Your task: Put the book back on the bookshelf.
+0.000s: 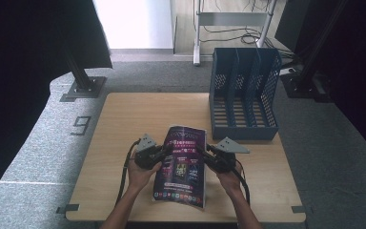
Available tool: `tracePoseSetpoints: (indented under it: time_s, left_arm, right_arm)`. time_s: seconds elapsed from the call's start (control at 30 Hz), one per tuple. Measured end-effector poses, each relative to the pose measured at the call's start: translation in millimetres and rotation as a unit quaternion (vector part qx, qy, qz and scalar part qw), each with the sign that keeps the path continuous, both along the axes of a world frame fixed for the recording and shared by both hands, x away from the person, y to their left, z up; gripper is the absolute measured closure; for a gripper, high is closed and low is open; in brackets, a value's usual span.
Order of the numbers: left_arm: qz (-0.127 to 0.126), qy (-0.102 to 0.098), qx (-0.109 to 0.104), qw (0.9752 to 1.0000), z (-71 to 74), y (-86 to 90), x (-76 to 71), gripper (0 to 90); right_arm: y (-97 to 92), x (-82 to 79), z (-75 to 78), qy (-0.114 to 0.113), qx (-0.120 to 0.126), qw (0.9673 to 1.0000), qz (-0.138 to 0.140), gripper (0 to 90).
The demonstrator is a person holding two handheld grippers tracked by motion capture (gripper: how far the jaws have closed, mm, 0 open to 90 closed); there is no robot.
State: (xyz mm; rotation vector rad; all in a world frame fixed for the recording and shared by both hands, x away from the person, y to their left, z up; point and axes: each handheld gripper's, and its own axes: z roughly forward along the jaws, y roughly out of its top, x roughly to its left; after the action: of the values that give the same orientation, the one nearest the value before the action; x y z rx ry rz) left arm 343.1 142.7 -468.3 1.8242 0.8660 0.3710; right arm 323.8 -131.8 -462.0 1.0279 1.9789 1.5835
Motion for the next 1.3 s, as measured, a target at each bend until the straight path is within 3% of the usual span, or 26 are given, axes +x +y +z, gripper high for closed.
tracePoseSetpoints:
  time_s: [0.43,1.3]
  left_arm:
    - [-0.003,-0.014,-0.001,0.9999,10.1,-1.2,-1.8,85.7]
    - [-0.003,-0.031,-0.006,0.9995,21.3,-0.5,-5.0,86.2]
  right_arm:
    - [-2.5,-5.2,7.6,-0.019,0.010,0.9998,0.000,74.3]
    - [-4.0,-9.1,15.4,-0.030,0.019,0.9994,0.003,75.4]
